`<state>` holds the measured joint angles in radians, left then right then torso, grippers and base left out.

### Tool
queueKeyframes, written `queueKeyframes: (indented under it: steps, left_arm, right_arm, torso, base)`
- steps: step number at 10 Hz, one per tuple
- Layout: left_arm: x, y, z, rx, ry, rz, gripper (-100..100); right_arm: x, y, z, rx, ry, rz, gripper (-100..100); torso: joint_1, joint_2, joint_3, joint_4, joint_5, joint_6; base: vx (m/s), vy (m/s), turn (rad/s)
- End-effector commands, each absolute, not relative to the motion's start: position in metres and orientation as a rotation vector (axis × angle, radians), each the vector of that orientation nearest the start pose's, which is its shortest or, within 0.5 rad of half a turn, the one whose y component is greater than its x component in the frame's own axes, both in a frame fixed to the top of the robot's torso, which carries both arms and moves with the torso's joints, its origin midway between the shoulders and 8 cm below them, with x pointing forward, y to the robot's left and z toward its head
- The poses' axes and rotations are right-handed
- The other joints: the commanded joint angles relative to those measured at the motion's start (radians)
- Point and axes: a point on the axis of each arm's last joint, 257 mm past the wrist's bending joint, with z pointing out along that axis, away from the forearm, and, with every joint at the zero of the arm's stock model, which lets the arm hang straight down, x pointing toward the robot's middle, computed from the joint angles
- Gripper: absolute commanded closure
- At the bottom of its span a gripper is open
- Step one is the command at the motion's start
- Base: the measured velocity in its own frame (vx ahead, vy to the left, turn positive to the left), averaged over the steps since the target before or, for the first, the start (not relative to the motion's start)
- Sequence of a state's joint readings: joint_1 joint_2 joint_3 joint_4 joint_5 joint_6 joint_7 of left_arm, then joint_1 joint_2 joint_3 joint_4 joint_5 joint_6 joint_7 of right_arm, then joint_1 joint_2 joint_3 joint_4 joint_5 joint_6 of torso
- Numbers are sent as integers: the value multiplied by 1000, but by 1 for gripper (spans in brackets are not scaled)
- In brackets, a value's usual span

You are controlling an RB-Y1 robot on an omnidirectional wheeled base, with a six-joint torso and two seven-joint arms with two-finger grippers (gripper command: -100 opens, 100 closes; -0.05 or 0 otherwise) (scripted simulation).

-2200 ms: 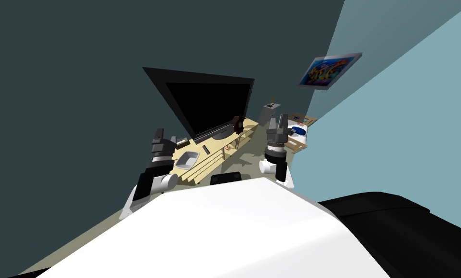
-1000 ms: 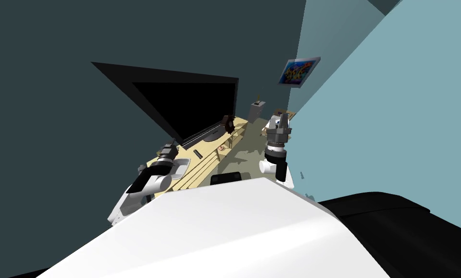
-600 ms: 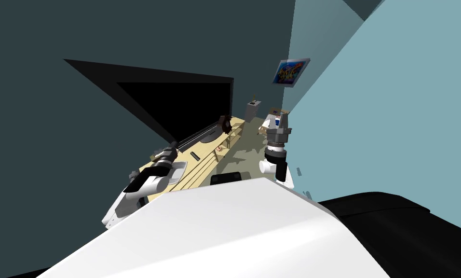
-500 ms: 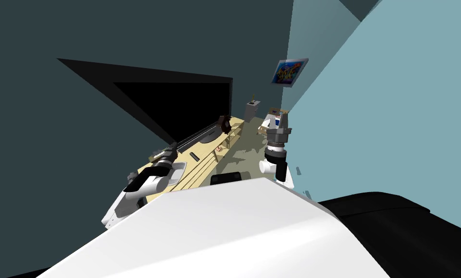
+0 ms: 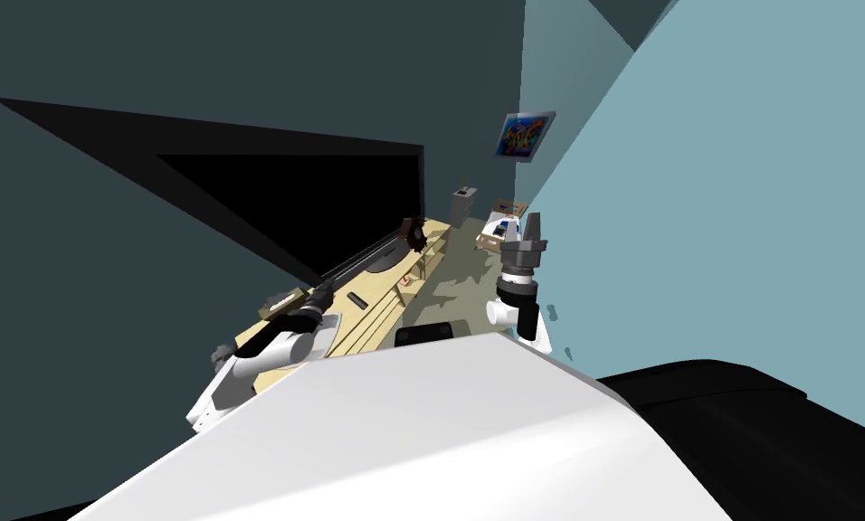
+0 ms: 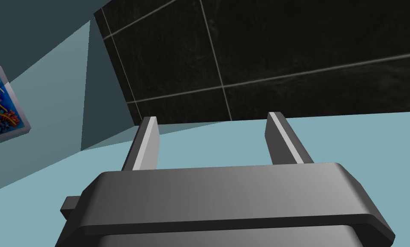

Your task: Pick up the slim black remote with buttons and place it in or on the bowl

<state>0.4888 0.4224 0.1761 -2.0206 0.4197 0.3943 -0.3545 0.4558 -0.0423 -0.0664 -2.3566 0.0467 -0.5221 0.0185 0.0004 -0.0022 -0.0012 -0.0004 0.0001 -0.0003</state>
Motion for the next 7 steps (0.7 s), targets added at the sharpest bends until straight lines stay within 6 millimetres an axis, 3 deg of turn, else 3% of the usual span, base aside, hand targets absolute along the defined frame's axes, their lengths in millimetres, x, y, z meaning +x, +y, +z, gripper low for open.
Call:
queueKeyframes:
  steps: [1,3,7]
  left_arm:
    - [380,422,-283,-1233,1640,-609,-100]
    - [357,438,-321,-1297,1741,-518,-100]
    - [323,452,-365,-1389,1865,-412,-100]
  right_arm:
    - [323,-278,76,470,577,1235,0]
    - [323,-278,76,470,577,1235,0]
    - [323,-278,76,470,577,1235,0]
  torso:
    - [0,0,0,0,0,0]
    - [0,0,0,0,0,0]
    - [0,0,0,0,0,-1]
  base:
    - [33,6,-103]
    - [55,9,-273]
    - [42,5,-154]
